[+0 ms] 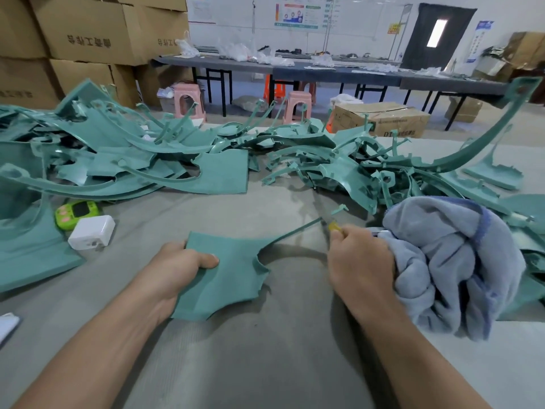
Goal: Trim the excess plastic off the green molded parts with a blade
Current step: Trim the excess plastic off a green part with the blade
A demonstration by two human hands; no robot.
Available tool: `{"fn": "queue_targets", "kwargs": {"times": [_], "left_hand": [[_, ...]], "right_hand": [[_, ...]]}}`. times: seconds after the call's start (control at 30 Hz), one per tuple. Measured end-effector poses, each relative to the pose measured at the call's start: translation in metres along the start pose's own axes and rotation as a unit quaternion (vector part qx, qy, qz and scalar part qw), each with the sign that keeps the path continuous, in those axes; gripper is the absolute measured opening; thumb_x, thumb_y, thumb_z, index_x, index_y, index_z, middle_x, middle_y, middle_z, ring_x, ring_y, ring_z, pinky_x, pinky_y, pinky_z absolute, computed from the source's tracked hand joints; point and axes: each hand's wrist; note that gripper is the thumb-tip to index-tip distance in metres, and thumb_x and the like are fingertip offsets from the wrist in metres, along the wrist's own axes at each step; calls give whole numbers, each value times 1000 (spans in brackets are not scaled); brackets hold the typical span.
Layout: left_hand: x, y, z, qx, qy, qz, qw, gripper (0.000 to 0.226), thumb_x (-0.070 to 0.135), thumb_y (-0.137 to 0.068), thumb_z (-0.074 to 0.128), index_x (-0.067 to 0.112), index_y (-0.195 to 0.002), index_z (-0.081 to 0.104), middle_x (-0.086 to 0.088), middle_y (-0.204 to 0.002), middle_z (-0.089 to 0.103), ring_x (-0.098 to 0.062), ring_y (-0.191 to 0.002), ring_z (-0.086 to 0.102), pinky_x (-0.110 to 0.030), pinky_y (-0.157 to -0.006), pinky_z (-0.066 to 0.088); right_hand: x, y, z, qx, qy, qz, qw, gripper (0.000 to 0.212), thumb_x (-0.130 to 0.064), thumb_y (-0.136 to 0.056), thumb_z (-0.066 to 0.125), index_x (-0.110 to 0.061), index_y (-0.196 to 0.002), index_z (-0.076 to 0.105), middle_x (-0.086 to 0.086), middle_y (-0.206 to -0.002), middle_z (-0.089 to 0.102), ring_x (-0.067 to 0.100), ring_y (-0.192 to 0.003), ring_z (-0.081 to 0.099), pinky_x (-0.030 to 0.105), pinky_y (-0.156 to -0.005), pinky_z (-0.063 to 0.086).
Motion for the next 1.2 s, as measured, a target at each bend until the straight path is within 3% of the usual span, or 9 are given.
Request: {"fn": "queue_targets", "kwargs": {"times": [0.1,0.23,0.3,0.47,0.67,0.8,0.97,1.13,1.2], "left_hand": [[1,2,1,-4,4,1,1000,9,0,-88,68,4,-95,71,-17,-73,76,-31,-53,72,-34,-43,53],[1,1,1,-4,16,8,1000,11,-1,-88,67,5,-95,71,-18,-75,76,-31,-53,71,-35,-42,53],[1,1,1,-4,17,14,1000,12,-2,-87,67,6,-95,71,-18,-76,76,-32,-56,72,-35,-43,53],[1,2,0,-10,15,15,1000,15,-1,-88,67,5,-100,72,-20,-82,76,-35,-64,73,-36,-48,55],[1,2,1,-15,17,14,1000,15,-2,-89,66,5,-101,72,-18,-81,77,-31,-57,72,-33,-44,54],[0,1,0,-13,15,18,1000,14,-1,-89,67,7,-99,72,-17,-79,77,-31,-56,73,-33,-43,54],[1,-2,0,-14,11,17,1000,15,-1,-88,67,8,-100,72,-16,-80,77,-32,-58,73,-34,-44,54],[-1,-3,1,-11,8,23,1000,14,0,-88,67,8,-99,73,-16,-79,77,-30,-57,73,-33,-45,54],[-1,-3,0,-13,7,22,1000,15,1,-88,67,8,-99,73,-16,-80,77,-30,-58,73,-34,-46,55]], "right_hand": [[-2,10,4,-83,-116,-81,986,37,-35,-103,51,-21,-68,50,-5,-57,49,10,-57,46,26,-52,30],[-19,19,9,-170,-97,-199,960,36,-34,-100,55,-22,-66,51,-1,-59,54,13,-58,49,30,-55,39],[-22,16,7,-230,-77,-221,945,29,-34,-101,56,-20,-75,60,-1,-66,62,16,-65,56,37,-62,46],[1,-6,-11,-328,-95,-207,917,27,-32,-96,67,-29,-70,69,-8,-64,64,10,-58,56,26,-54,45],[1,-2,-1,-254,-103,-227,934,20,-34,-97,65,-23,-82,73,-6,-64,64,9,-64,57,20,-53,40],[5,-8,-14,-288,-62,-239,925,28,-35,-92,70,-37,-65,68,-15,-61,64,2,-62,57,13,-54,39],[4,-2,-10,-238,-74,-243,937,20,-34,-97,65,-27,-80,74,-9,-66,67,8,-68,59,20,-63,43],[13,-9,-18,-275,-78,-230,930,24,-34,-91,73,-38,-67,72,-15,-61,65,5,-59,56,18,-53,38],[17,-5,-19,-258,-133,-222,931,17,-34,-92,72,-32,-76,77,-10,-60,64,5,-53,50,20,-52,37]]}}
Point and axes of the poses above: each hand's wrist, its own y-axis away from the middle knuckle, its own z-axis out of the palm, x = y × z
